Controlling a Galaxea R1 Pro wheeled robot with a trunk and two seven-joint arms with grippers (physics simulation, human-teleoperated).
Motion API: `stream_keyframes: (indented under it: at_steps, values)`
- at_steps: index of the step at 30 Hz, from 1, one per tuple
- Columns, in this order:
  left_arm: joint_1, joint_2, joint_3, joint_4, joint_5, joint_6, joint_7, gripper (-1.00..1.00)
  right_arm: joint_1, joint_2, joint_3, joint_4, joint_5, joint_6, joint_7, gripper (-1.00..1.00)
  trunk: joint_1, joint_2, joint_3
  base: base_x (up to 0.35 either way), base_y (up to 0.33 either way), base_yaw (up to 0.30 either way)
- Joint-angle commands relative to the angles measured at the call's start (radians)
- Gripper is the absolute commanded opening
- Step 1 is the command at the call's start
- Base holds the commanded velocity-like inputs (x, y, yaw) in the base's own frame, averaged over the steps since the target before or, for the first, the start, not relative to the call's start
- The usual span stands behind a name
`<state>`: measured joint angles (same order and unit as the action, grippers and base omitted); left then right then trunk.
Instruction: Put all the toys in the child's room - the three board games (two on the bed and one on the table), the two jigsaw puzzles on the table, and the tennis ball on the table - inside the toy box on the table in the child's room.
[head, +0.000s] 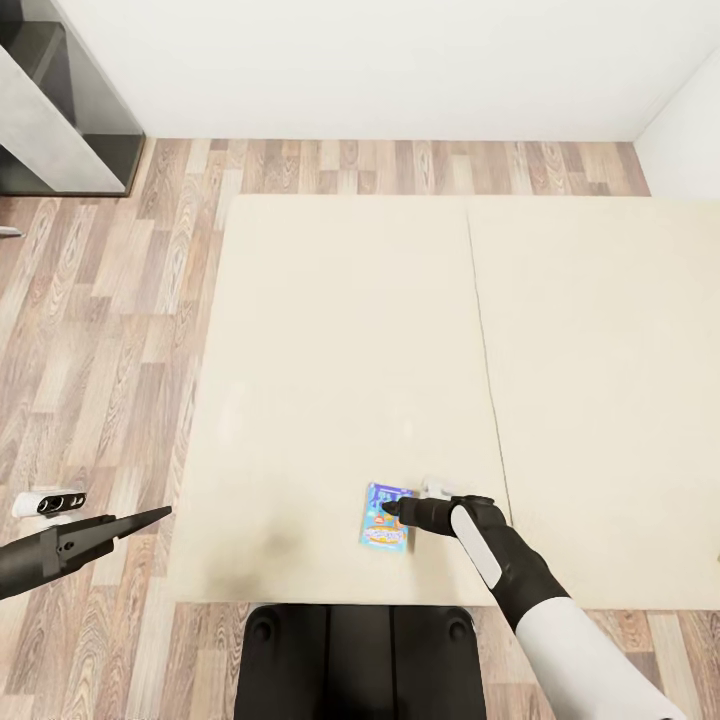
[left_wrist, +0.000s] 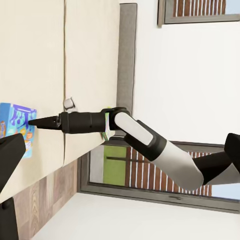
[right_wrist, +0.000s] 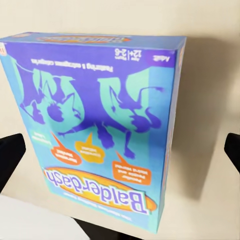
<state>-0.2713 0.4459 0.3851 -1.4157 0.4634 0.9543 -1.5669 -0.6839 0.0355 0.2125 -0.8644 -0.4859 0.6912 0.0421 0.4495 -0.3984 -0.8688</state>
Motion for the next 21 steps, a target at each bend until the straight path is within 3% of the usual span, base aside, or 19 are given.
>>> stream_keyframes:
  at_steps: [1, 21]
  values:
    - [0.0, 0.0, 0.0, 0.0, -0.001, 0.011, -0.004, 1.0, 0.0, 0.0, -0.001, -0.001, 0.005, 0.004, 0.005, 1.0, 0.001, -0.002, -0.002, 0.0, 0.0, 0.051]
    - [0.0, 0.0, 0.0, 0.0, -0.001, 0.011, -0.004, 1.0, 0.0, 0.0, -0.002, -0.003, 0.006, 0.001, 0.002, 1.0, 0.001, -0.002, -0.014, 0.0, 0.0, 0.017]
